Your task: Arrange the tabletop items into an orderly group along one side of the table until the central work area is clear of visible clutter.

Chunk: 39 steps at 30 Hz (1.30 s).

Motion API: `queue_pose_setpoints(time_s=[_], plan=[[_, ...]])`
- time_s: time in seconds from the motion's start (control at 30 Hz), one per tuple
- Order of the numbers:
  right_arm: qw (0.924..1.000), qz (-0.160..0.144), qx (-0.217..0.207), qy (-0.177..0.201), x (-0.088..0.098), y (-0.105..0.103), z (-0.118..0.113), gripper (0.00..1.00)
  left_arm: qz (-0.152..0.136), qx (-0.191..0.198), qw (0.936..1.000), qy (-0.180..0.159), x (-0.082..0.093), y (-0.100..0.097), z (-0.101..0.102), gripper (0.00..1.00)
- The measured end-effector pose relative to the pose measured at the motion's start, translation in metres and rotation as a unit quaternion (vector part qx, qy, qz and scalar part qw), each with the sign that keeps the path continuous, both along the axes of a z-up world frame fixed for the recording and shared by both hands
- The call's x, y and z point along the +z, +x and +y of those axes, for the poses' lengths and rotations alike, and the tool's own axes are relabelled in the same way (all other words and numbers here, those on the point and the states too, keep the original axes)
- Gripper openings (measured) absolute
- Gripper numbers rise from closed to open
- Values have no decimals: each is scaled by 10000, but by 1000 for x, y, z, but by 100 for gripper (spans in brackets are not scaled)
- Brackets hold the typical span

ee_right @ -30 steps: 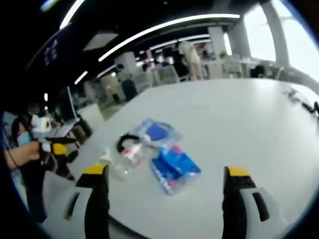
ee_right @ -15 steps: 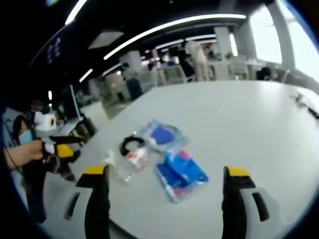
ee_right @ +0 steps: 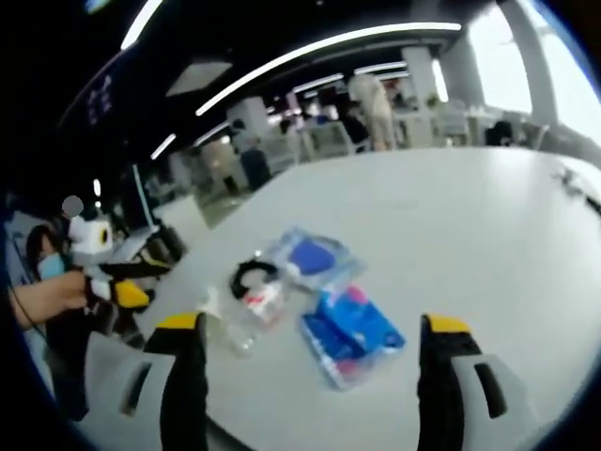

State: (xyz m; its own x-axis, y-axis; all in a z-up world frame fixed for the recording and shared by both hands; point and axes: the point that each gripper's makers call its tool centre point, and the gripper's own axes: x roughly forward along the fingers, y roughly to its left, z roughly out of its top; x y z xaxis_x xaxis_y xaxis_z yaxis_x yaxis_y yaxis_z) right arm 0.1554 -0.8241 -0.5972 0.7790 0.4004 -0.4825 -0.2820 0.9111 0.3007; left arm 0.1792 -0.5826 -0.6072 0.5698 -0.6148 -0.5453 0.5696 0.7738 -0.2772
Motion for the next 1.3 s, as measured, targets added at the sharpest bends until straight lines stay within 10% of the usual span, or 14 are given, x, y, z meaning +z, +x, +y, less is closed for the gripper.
queue_pose_setpoints(time_s=[1.3], plan=[[9994,106,284,168,-6,26,31,90,147,-536,9985,13,-25,39,-70,100]])
